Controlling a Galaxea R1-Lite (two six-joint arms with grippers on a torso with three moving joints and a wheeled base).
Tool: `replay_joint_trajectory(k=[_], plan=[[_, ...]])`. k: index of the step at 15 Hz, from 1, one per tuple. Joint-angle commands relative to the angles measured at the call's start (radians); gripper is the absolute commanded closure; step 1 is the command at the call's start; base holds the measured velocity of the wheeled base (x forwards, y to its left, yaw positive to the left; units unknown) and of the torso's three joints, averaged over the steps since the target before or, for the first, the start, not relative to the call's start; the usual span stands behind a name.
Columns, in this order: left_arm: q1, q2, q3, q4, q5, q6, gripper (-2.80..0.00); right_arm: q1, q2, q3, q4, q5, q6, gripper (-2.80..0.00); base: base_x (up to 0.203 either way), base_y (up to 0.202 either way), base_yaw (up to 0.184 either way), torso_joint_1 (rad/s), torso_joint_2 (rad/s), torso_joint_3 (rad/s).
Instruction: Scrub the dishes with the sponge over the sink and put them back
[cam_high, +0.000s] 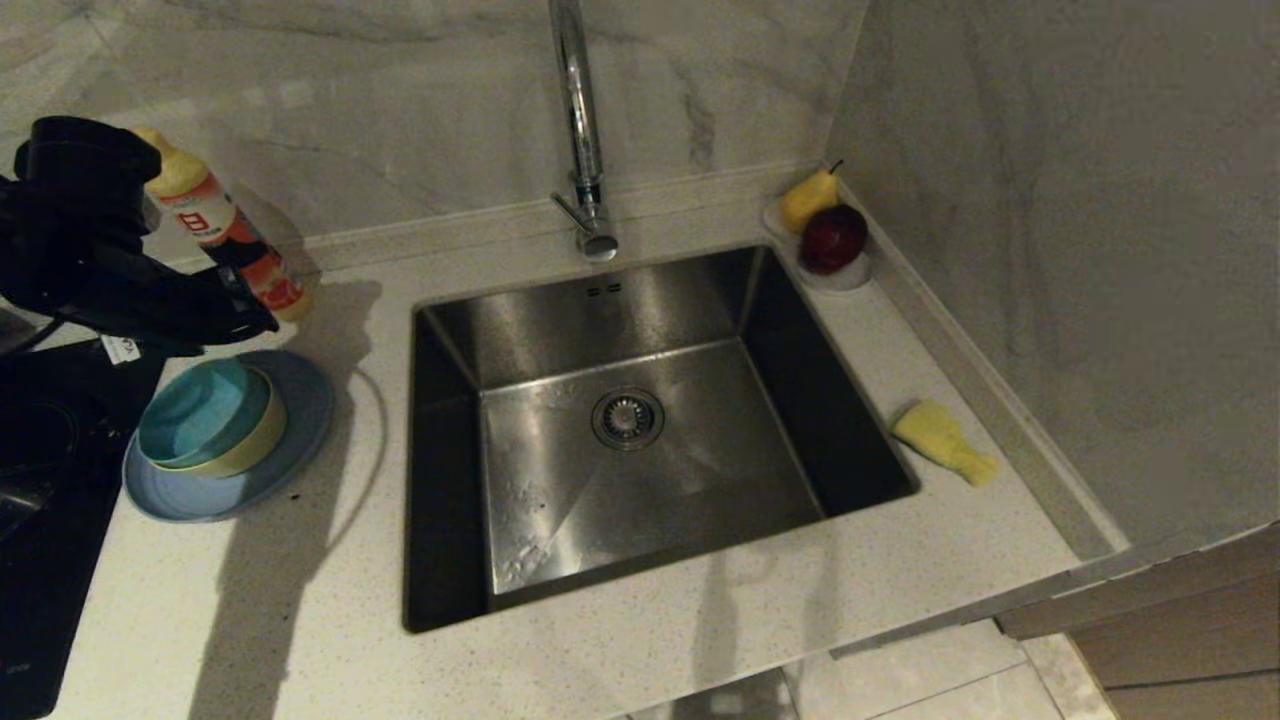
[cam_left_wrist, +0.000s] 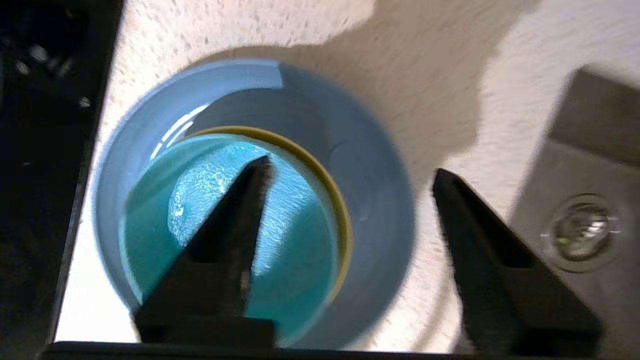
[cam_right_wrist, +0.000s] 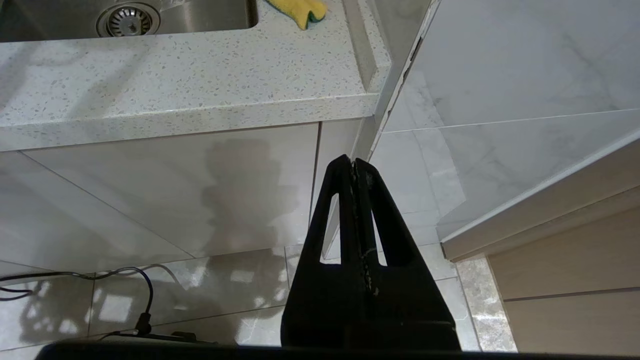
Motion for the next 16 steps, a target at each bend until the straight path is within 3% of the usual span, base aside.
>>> replay_joint_trajectory(k=[1, 3, 7, 9, 11, 13, 16], plan=[[-0.001, -0.054, -0.03, 0.044, -0.011, -0.005, 0.0, 0.0, 0.001, 0.0, 0.0, 0.001, -0.001, 0.0, 0.0, 0.0, 0.0, 0.0, 0.0, 0.0], [-0.011, -0.131, -0.013, 0.066, -0.096, 0.001, 0.0, 0.0, 0.0, 0.0, 0.0, 0.001, -0.002, 0.0, 0.0, 0.0, 0.0, 0.0, 0.0, 0.0], [-0.024, -0.305, 0.047, 0.054, -0.34, 0.01, 0.0, 0.0, 0.001, 0.0, 0.0, 0.001, -0.001, 0.0, 0.0, 0.0, 0.0, 0.0, 0.0, 0.0], [-0.026, -0.399, 0.089, 0.061, -0.41, 0.024, 0.0, 0.0, 0.001, 0.0, 0.0, 0.001, -0.001, 0.0, 0.0, 0.0, 0.0, 0.0, 0.0, 0.0], [-0.026, -0.528, 0.212, 0.056, -0.466, 0.098, 0.0, 0.0, 0.001, 0.0, 0.0, 0.001, -0.001, 0.0, 0.0, 0.0, 0.0, 0.0, 0.0, 0.0], [-0.026, -0.664, 0.319, 0.05, -0.502, 0.153, 0.0, 0.0, 0.001, 0.0, 0.0, 0.001, -0.001, 0.0, 0.0, 0.0, 0.0, 0.0, 0.0, 0.0], [-0.026, -0.856, 0.478, 0.046, -0.547, 0.182, 0.0, 0.0, 0.001, 0.0, 0.0, 0.001, -0.001, 0.0, 0.0, 0.0, 0.0, 0.0, 0.0, 0.0]])
